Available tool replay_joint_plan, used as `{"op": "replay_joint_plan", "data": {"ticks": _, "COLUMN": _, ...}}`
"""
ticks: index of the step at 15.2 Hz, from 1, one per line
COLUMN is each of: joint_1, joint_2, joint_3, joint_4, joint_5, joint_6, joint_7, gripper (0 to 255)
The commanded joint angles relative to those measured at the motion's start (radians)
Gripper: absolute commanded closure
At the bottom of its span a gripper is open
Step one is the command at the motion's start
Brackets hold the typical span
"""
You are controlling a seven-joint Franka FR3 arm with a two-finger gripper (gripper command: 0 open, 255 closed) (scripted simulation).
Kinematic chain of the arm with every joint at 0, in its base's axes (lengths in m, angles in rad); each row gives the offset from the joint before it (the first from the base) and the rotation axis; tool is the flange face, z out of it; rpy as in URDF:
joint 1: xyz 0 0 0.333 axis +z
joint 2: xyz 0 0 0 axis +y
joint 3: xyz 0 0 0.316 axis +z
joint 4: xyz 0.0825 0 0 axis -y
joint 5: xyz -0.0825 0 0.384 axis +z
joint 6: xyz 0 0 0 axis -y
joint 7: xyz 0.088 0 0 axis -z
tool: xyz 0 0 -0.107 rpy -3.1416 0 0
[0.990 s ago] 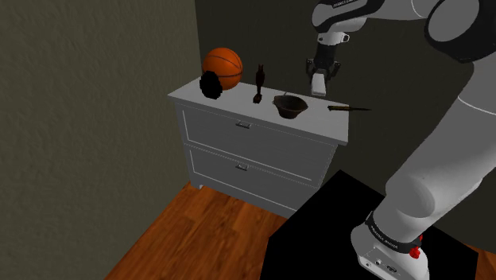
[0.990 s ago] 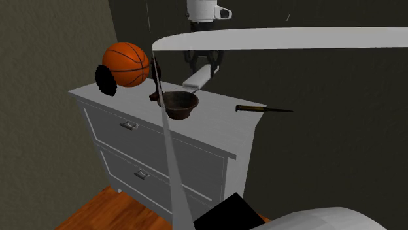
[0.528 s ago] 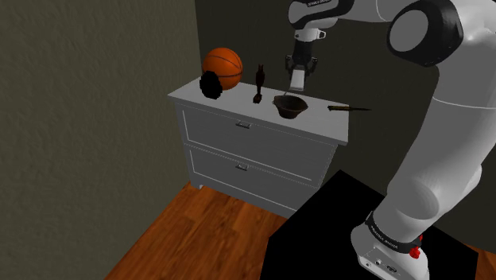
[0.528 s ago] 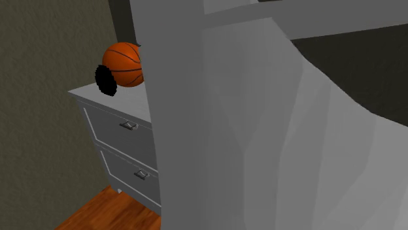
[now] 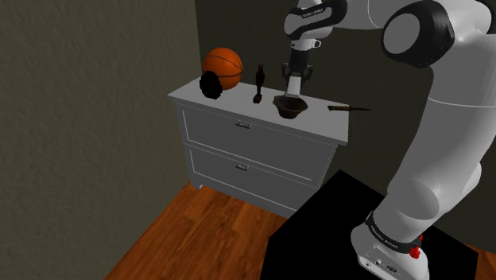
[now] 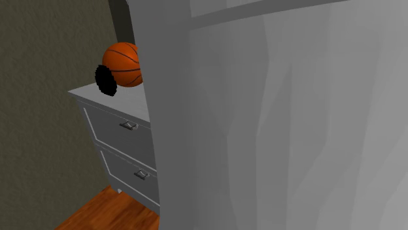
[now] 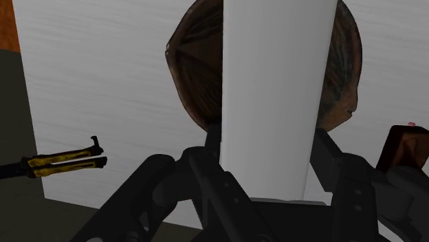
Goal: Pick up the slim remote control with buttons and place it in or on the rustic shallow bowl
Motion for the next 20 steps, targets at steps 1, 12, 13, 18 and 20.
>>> {"op": "replay_joint_plan", "data": {"ticks": 1, "joint_1": 0.002, "joint_2": 0.0, "joint_3": 0.001, "joint_4": -0.025, "joint_5": 0.0, "joint_6": 0.026, "joint_7": 0.002, "gripper": 255}}
{"op": "replay_joint_plan", "data": {"ticks": 12, "joint_1": 0.002, "joint_2": 0.015, "joint_3": 0.002, "joint_4": -0.077, "joint_5": 0.003, "joint_6": 0.093, "joint_7": 0.001, "gripper": 255}}
{"op": "replay_joint_plan", "data": {"ticks": 13, "joint_1": 0.002, "joint_2": 0.015, "joint_3": 0.002, "joint_4": -0.077, "joint_5": 0.003, "joint_6": 0.093, "joint_7": 0.001, "gripper": 255}}
{"op": "replay_joint_plan", "data": {"ticks": 18, "joint_1": 0.002, "joint_2": 0.015, "joint_3": 0.002, "joint_4": -0.077, "joint_5": 0.003, "joint_6": 0.093, "joint_7": 0.001, "gripper": 0}}
{"op": "replay_joint_plan", "data": {"ticks": 20, "joint_1": 0.002, "joint_2": 0.015, "joint_3": 0.002, "joint_4": -0.077, "joint_5": 0.003, "joint_6": 0.093, "joint_7": 0.001, "gripper": 0}}
